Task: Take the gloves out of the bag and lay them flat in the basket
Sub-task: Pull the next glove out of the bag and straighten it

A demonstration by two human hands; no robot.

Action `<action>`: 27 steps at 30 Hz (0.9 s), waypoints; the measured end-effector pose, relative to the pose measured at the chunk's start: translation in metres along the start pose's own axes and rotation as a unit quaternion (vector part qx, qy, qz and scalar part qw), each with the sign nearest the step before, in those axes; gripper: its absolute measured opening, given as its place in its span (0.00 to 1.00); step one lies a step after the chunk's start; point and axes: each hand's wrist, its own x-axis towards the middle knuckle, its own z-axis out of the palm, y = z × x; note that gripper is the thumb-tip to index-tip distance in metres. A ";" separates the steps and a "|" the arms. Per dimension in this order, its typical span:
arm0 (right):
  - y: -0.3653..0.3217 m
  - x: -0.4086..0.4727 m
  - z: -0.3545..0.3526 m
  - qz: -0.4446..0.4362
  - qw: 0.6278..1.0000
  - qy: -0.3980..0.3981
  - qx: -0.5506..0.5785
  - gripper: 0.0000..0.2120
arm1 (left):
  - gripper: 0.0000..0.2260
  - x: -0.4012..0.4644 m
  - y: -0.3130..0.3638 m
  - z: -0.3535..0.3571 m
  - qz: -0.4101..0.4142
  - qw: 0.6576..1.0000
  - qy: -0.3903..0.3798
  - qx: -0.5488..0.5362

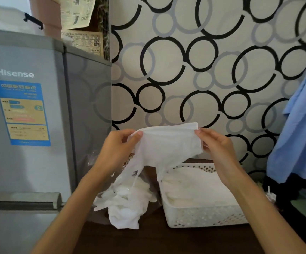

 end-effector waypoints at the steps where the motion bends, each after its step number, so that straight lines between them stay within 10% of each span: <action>1: -0.003 0.001 -0.004 0.003 1.000 0.000 0.002 0.05 | 0.13 0.003 0.005 0.004 0.004 1.000 -0.008 0.005; 11: -0.024 -0.015 -0.040 0.015 0.989 -0.077 -0.122 0.05 | 0.10 0.012 0.037 0.042 -0.018 0.996 -0.085 -0.035; 17: -0.015 -0.022 -0.036 -0.004 0.947 -0.261 -0.188 0.32 | 0.08 0.014 0.048 0.045 0.002 0.993 -0.121 -0.001; 21: -0.009 -0.025 -0.021 -0.017 0.932 -0.301 -0.199 0.16 | 0.22 0.012 0.054 0.048 0.034 0.985 -0.153 0.067; 27: 0.008 -0.014 -0.037 -0.007 0.932 -0.228 -0.282 0.06 | 0.13 0.012 0.045 0.045 0.037 0.984 -0.135 0.109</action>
